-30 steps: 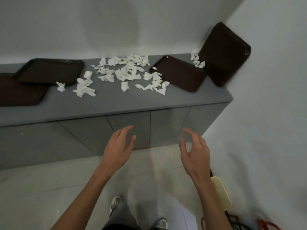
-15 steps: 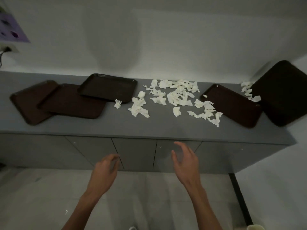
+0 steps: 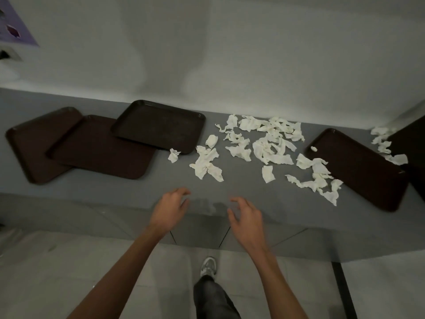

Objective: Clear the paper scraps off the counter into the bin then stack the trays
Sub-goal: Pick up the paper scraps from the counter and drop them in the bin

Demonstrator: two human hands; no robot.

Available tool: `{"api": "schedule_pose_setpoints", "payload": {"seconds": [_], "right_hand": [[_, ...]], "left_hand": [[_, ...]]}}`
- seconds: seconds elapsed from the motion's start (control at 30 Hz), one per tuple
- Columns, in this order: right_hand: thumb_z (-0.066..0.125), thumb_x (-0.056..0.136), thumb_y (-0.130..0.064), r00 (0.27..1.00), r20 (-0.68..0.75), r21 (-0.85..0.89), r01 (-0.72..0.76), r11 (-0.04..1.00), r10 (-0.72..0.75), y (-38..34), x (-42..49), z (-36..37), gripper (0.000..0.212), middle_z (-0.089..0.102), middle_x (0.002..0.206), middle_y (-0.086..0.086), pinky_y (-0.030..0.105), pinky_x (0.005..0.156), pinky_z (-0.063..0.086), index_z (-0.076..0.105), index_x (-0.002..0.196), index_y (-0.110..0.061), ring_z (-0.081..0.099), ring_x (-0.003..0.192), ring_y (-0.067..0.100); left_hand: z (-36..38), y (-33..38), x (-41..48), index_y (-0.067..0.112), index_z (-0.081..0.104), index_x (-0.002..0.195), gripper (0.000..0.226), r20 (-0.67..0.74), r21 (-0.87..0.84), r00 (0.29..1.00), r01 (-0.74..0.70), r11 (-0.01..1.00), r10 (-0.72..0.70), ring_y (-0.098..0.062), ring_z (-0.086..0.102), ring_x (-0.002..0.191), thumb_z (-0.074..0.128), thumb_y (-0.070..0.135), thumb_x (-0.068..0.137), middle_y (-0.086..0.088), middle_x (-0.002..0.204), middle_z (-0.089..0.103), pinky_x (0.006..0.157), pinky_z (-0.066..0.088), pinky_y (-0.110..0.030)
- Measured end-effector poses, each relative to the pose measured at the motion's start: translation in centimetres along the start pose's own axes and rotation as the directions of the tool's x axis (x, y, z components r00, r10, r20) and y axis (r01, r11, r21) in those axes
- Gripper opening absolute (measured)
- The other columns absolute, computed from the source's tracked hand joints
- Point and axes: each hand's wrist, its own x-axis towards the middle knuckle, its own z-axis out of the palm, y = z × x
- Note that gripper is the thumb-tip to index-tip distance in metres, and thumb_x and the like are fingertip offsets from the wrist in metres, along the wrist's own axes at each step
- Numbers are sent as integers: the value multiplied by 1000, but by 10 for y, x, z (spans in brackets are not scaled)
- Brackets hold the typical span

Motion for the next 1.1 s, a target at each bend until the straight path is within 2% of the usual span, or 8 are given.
{"api": "schedule_pose_setpoints", "payload": {"seconds": [0.23, 0.43, 0.57, 0.7, 0.83, 0.93, 1.0, 1.1], "right_hand": [[64, 100, -20, 984, 175, -164, 75, 984, -46, -1, 114, 22, 41, 64, 133, 0, 39, 92, 55, 55, 140, -30, 66, 115, 24], [53, 97, -2, 940, 336, -273, 151, 950, -53, 6, 187, 64, 61, 52, 148, 4, 47, 98, 53, 48, 149, -33, 56, 126, 34], [48, 104, -14, 915, 401, -345, 198, 918, -46, 35, 196, 83, 36, 54, 138, 8, 48, 98, 51, 58, 138, -23, 54, 123, 35], [50, 99, -7, 947, 322, -347, 115, 931, 3, 65, 184, 81, 26, 60, 126, 5, 41, 91, 51, 65, 119, -15, 62, 106, 31], [57, 97, -1, 972, 230, -257, 12, 966, 49, 84, 173, 73, 16, 57, 120, 4, 35, 87, 49, 64, 107, -12, 57, 104, 26], [68, 97, -13, 979, 173, -139, -80, 987, 104, 87, 170, 65, 11, 63, 104, -2, 34, 82, 45, 61, 89, -17, 57, 100, 21], [72, 96, -21, 948, 138, 57, -298, 953, 288, 82, 172, 59, 16, 69, 87, -7, 30, 74, 42, 60, 85, -19, 64, 86, 19], [69, 98, -17, 858, 184, 407, -511, 757, 480, 70, 175, 52, 9, 75, 74, -2, 27, 69, 49, 61, 93, -17, 71, 72, 16]], "left_hand": [[22, 15, 110, 22, 63, 121, 28, 75, 61, 997, -1, 998, -3, -28, 64, 111, 60, 18, 94, -2, 128, 61, 93, 55, -44], [48, 16, 168, 16, 59, 130, 34, 67, 140, 990, 115, 983, -125, -32, 55, 122, 61, 15, 97, -9, 131, 59, 101, 48, -44], [67, 10, 166, 18, 53, 135, 35, 145, 243, 976, 123, 962, -161, -31, 50, 126, 57, 19, 100, -7, 133, 51, 95, 52, -49], [77, -11, 150, 16, 62, 113, 12, 71, 260, 991, 88, 961, -110, -27, 55, 115, 58, 18, 101, -2, 116, 55, 83, 55, -46], [70, -24, 137, 17, 68, 97, 7, -13, 26, 997, 82, 996, -82, -19, 56, 97, 72, 23, 95, 4, 104, 55, 81, 52, -33], [52, -17, 135, 21, 65, 90, 10, -108, -225, 972, 180, 958, -208, -8, 60, 88, 74, 24, 92, 11, 101, 62, 78, 46, -21], [40, -9, 136, 19, 58, 89, 13, -74, -467, 915, 320, 824, -397, -10, 65, 77, 69, 21, 95, 8, 94, 70, 71, 52, -29], [29, -3, 142, 11, 48, 89, 18, 43, -810, 814, 368, 456, -580, -23, 64, 78, 63, 4, 96, -14, 86, 64, 78, 57, -44]]}}
